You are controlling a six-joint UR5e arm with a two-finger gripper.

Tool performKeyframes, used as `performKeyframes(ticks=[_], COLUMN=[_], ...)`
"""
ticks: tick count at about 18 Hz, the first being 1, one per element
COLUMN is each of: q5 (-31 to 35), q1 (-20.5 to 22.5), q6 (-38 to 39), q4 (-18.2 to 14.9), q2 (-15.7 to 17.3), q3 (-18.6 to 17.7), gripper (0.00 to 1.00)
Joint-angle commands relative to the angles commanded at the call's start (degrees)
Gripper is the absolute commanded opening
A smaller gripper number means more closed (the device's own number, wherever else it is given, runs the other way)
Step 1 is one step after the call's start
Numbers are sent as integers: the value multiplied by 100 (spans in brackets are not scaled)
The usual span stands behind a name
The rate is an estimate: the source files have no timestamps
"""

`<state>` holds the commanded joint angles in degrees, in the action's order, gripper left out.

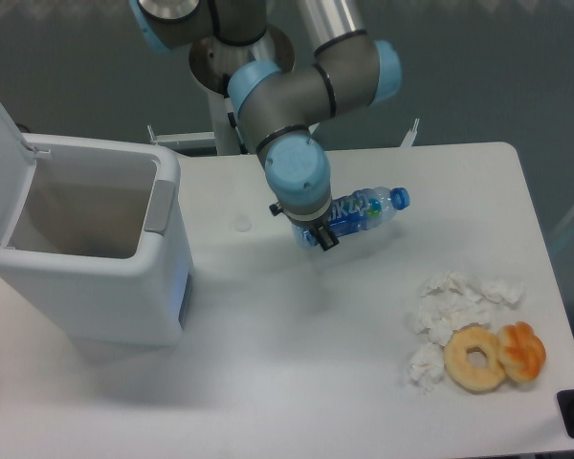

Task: Pick up the plastic bottle
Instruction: 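Lift the gripped bottle up off the table, then hold the bottle raised above the table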

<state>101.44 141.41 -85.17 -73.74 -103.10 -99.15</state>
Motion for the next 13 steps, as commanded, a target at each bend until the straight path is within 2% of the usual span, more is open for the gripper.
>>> performKeyframes(ticks=[4, 8, 10, 13], q5=[-1105, -2090, -2356, -2418], q1=[448, 870, 941, 967], q6=[9, 35, 166, 255], q4=[9, 9, 9, 9], q2=[185, 396, 414, 449], q3=[404, 589, 686, 748], gripper=[63, 63, 63, 63])
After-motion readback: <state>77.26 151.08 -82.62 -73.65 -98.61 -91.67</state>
